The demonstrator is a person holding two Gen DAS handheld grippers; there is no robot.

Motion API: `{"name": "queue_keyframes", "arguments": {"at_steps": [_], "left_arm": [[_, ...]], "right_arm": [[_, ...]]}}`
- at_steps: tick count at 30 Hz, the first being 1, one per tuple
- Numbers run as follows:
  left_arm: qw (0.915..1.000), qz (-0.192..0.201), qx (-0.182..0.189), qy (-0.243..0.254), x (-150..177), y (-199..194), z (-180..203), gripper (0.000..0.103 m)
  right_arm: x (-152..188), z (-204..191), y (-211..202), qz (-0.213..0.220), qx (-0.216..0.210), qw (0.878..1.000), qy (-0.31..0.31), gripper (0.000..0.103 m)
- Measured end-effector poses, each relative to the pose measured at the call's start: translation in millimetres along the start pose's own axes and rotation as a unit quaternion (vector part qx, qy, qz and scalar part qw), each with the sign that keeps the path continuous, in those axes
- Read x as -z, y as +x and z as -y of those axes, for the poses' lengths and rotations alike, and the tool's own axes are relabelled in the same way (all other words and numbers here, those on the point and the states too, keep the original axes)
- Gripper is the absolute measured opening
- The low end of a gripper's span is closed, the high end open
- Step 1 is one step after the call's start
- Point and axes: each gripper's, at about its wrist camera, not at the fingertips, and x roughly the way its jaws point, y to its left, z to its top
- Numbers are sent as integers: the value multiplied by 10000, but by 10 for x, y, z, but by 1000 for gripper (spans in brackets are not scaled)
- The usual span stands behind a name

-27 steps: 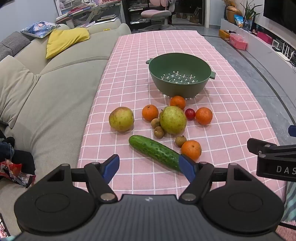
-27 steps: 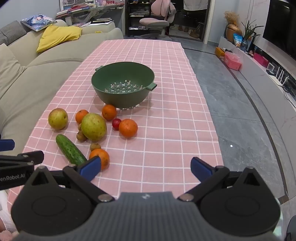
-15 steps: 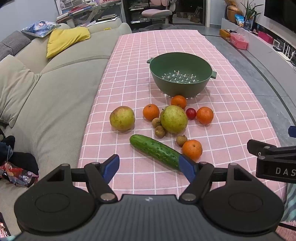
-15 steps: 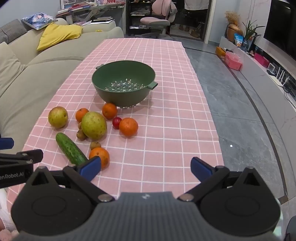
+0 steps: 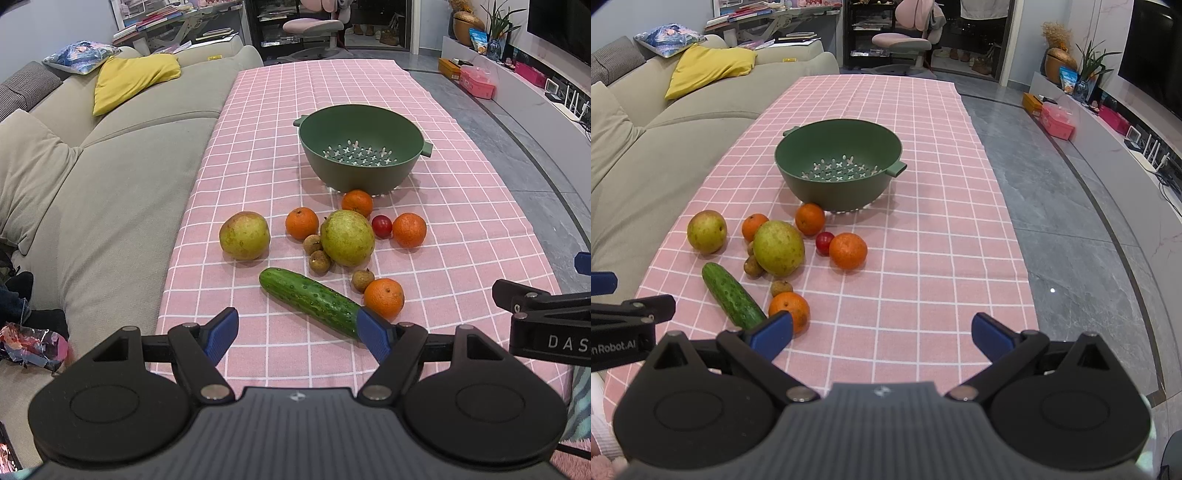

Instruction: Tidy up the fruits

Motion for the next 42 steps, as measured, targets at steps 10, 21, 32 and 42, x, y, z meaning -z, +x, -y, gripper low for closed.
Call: {"name": "queue_keyframes", "arguments": {"at_steps": [10,21,32,42], "left_arm": [[10000,-1,0,0,-1,0,1,86],[10000,1,-1,1,0,0,3,86],[10000,9,5,-12,0,0,3,86],[9984,28,427,-366,63,217,-113,64]], "right_arm": [[4,1,13,-5,1,10000,0,99],[7,1,11,-9,1,10000,0,99],[38,20,25,-52,10,10000,14,99],[77,18,45,508,-478,9975,-108,99]]}}
